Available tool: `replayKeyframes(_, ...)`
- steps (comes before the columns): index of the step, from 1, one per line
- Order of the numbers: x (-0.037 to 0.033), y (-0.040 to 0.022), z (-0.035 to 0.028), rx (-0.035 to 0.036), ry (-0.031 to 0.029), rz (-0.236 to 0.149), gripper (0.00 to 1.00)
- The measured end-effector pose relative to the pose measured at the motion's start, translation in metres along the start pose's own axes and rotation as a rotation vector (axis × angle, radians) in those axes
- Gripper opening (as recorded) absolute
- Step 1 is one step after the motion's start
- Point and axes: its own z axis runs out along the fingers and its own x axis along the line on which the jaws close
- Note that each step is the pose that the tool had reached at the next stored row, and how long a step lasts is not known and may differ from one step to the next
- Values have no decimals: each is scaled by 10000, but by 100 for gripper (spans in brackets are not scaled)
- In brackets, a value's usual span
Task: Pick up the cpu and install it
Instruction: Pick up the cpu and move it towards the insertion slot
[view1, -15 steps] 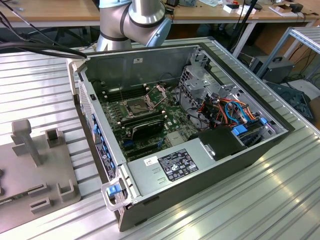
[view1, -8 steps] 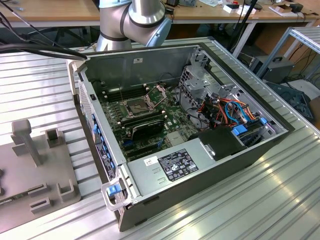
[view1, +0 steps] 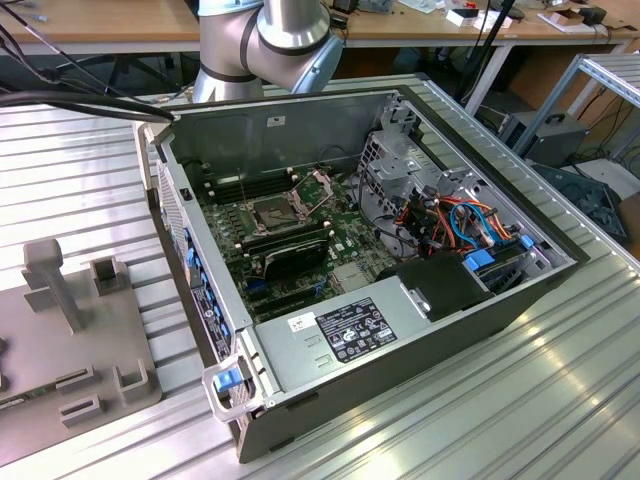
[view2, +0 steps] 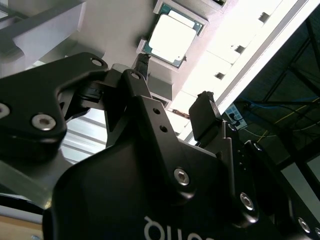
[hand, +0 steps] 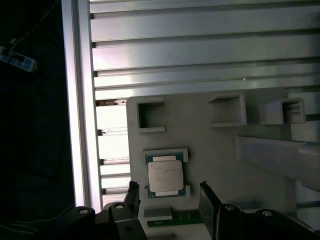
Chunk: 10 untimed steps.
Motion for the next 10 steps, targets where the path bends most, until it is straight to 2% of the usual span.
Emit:
replayKeyframes(8, 0, 0, 2, 0, 0, 0, 60)
replayKeyframes(10, 0, -1, 19, -3, -3, 0, 60)
